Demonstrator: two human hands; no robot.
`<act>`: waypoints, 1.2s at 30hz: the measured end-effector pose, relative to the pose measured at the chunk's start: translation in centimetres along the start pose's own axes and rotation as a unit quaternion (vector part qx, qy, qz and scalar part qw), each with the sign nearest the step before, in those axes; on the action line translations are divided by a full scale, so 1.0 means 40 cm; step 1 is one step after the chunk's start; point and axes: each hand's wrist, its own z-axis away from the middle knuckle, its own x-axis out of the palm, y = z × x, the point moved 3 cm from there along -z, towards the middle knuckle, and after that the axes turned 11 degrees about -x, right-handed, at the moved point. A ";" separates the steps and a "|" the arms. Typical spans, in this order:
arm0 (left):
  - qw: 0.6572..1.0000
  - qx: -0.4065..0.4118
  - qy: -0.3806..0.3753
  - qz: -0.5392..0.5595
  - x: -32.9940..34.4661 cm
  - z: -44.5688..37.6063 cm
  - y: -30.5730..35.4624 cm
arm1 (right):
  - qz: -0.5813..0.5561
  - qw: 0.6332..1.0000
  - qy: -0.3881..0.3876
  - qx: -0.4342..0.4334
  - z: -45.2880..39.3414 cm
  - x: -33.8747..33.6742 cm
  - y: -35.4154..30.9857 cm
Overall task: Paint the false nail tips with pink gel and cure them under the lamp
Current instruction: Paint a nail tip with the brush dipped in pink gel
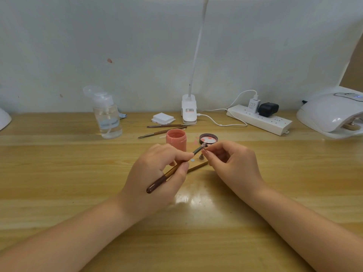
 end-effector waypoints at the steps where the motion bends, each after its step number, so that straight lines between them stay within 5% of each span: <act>1: 1.000 0.004 0.001 0.008 -0.001 0.002 0.000 | 0.000 1.000 0.001 0.000 0.000 0.000 0.001; 36: 0.998 -0.016 0.022 0.048 -0.009 0.004 0.002 | -0.042 0.999 0.004 -0.010 0.001 0.000 0.004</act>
